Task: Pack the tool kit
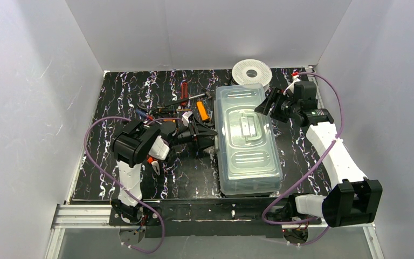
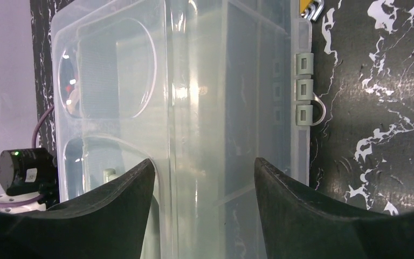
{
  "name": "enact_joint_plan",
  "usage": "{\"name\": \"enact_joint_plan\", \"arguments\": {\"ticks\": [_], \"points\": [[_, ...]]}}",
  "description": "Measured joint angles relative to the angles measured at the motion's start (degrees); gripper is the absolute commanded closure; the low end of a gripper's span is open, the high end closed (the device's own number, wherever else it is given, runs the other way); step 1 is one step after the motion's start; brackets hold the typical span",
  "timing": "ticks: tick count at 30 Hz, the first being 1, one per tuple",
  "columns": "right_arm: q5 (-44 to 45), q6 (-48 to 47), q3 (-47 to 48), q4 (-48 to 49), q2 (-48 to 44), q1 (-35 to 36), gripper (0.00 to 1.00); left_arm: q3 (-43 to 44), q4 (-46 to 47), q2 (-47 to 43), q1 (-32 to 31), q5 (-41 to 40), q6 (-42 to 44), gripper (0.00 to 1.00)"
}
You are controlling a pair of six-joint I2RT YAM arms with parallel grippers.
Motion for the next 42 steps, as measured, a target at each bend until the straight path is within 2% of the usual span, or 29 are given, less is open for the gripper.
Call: {"name": "enact_joint_plan", "arguments": {"ticks": [3,7,9,10,12,13,15,16,18,19,20,21,23,26,31,35,38,42], "points": [[0.2,-0.5,-0.1,1.0,0.3,-0.2,0.35,-0.1,0.6,-0.7,-1.0,-0.7,-0.8,0.71],[0.4,-0.9,-0.1,2.1,0.6,-0.2,0.35,-0.4,-0.7,-1.9,-1.6,-1.5,0.0,0.8],[0.5,-0.9,-0.1,2.3,0.6,-0.2,0.35,-0.5,-1.5,-2.2,-1.8,-1.7,0.1,0.88],[0.6,-0.9,-0.1,2.3,0.6,-0.2,0.35,-0.5,-2.3,-2.6,-1.8,-1.7,0.4,0.98],[0.8,-0.9,-0.1,2.3,0.5,-0.2,0.35,-0.4,-3.8,-3.0,-1.7,-1.7,1.2,1.0],[1.2,-0.9,-0.1,2.1,0.0,-0.1,0.35,-0.3,-7.8,-4.9,-1.5,-1.7,3.5,1.0],[2.1,-0.4,-0.1,1.3,-0.4,0.1,0.35,0.5,-23.9,-13.1,-1.2,-2.8,12.4,1.0],[2.6,0.1,-0.1,0.9,-0.5,0.3,0.35,3.0,-39.8,-20.3,-0.9,-4.8,21.7,1.0],[3.7,0.4,-0.3,0.8,-0.9,0.7,0.34,6.4,-53.2,-25.2,-0.9,-8.0,30.3,1.0],[4.2,0.5,-0.5,0.8,-1.3,0.8,0.31,7.6,-57.0,-26.3,-1.0,-9.4,32.9,1.0],[4.7,0.7,-0.8,0.8,-1.7,0.9,0.24,8.7,-61.1,-27.2,-1.1,-10.6,35.5,0.65],[5.0,0.7,-0.8,0.4,-2.1,0.9,0.2,9.1,-64.0,-27.5,-1.1,-11.7,37.4,0.41],[5.9,0.6,-0.9,-1.2,-2.7,1.1,0.15,9.0,-69.7,-28.2,-1.1,-13.6,40.1,0.09],[6.6,0.0,-1.4,-1.8,-3.9,1.0,0.13,7.0,-71.2,-30.8,-1.1,-14.5,41.0,0.02],[4.8,-2.0,-5.0,-2.8,-8.6,0.8,0.14,2.2,-72.3,-38.2,-1.0,-14.4,43.6,0.02],[1.9,-2.4,-7.2,-3.2,-11.0,0.7,0.18,-2.8,-66.8,-41.5,-1.0,-12.6,43.4,0.02],[0.5,-2.2,-8.9,-1.4,-11.9,0.5,0.25,-6.3,-61.3,-40.5,-1.0,-10.8,41.4,0.02],[-2.1,-1.2,-10.6,1.8,-11.9,0.1,0.41,-8.6,-55.8,-39.8,-1.0,-9.7,38.9,0.02]]}}
